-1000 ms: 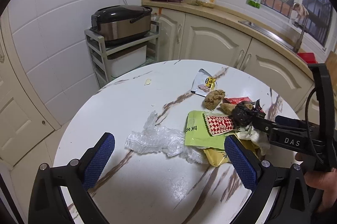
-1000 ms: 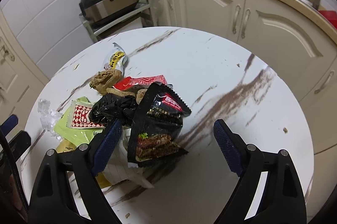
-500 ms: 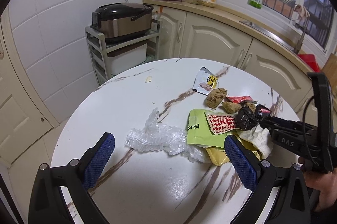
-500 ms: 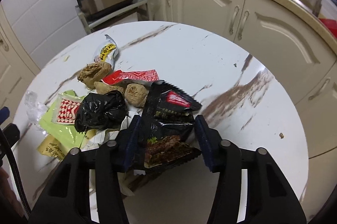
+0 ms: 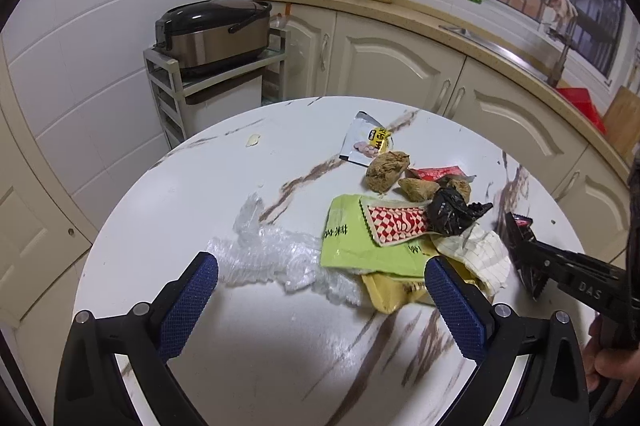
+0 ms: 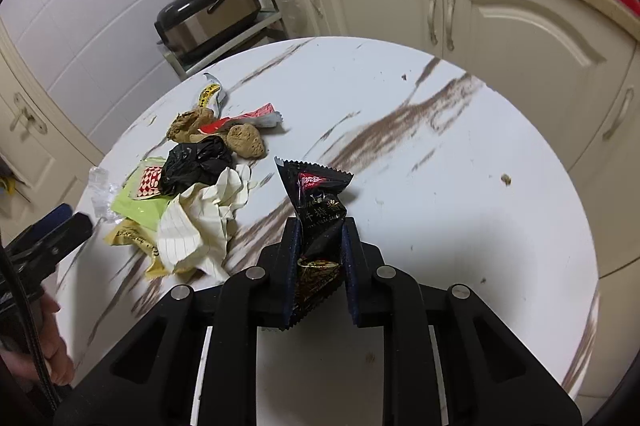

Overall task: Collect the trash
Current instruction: 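Grasp the dark wrapper with the right tool while the left tool grasps the black bag, then carry wrapper and black bag over the blue bin and open both tools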

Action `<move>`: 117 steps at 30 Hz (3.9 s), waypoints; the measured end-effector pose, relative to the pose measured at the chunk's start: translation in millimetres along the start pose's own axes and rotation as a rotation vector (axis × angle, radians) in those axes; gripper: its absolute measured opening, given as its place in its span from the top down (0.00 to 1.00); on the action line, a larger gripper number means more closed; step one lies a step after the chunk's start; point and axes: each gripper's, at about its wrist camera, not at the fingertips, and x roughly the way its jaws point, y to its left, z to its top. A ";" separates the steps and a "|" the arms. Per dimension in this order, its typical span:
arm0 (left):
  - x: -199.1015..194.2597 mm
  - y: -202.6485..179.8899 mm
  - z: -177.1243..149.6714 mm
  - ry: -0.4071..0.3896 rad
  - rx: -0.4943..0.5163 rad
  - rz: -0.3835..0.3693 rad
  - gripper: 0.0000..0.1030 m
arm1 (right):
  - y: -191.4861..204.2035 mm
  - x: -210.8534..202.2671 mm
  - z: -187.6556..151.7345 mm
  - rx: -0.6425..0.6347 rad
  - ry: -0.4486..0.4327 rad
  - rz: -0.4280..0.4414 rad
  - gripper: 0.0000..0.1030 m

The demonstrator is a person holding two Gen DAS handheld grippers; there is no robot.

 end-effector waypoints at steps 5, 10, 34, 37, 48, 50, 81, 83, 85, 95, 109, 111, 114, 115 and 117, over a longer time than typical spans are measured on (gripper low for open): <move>17.9 -21.2 16.9 0.016 0.085 -0.007 0.02 | 0.3 -6.2 0.2 0.003 -0.021 0.024 0.82; 27.6 -49.8 27.8 0.007 0.161 -0.080 0.02 | -0.2 -7.0 0.8 0.004 -0.026 0.028 0.82; 40.8 -66.3 41.0 0.028 0.123 -0.251 0.73 | -28.8 -33.3 -3.7 0.062 -0.076 0.028 0.82; 20.5 -67.7 39.5 -0.009 0.135 -0.245 0.73 | -30.4 -45.7 -6.0 0.069 -0.099 0.037 0.82; -48.3 -121.4 20.5 -0.120 0.227 -0.300 0.73 | -34.5 -116.7 -12.3 0.058 -0.231 0.036 0.82; -56.1 -135.2 16.7 -0.128 0.250 -0.312 0.72 | -39.7 -131.7 -15.3 0.066 -0.258 0.032 0.82; 77.6 -441.7 -25.4 0.232 0.556 -0.542 0.72 | -303.7 -221.9 -160.6 0.524 -0.280 -0.221 0.82; 98.4 -456.8 -24.9 0.273 0.557 -0.530 0.72 | -318.3 -205.6 -172.9 0.558 -0.248 -0.211 0.82; 121.8 -470.7 -27.2 0.322 0.564 -0.517 0.72 | -333.6 -184.3 -182.0 0.595 -0.208 -0.195 0.82; 209.2 -516.1 -25.2 0.440 0.573 -0.443 0.68 | -374.9 -123.3 -197.2 0.672 -0.107 -0.148 0.81; 241.3 -539.6 -34.8 0.455 0.558 -0.358 0.34 | -393.9 -102.1 -204.8 0.722 -0.077 -0.171 0.35; 236.1 -534.2 -34.1 0.437 0.551 -0.361 0.33 | -394.3 -106.9 -206.2 0.736 -0.088 -0.192 0.09; 222.6 -522.5 -30.8 0.406 0.555 -0.350 0.31 | -396.5 -114.8 -209.4 0.781 -0.098 -0.231 0.00; 219.4 -523.3 -29.2 0.392 0.559 -0.346 0.31 | -397.7 -116.6 -209.7 0.793 -0.091 -0.240 0.00; 209.1 -520.4 -27.0 0.368 0.561 -0.347 0.31 | -394.8 -122.2 -207.6 0.790 -0.085 -0.271 0.00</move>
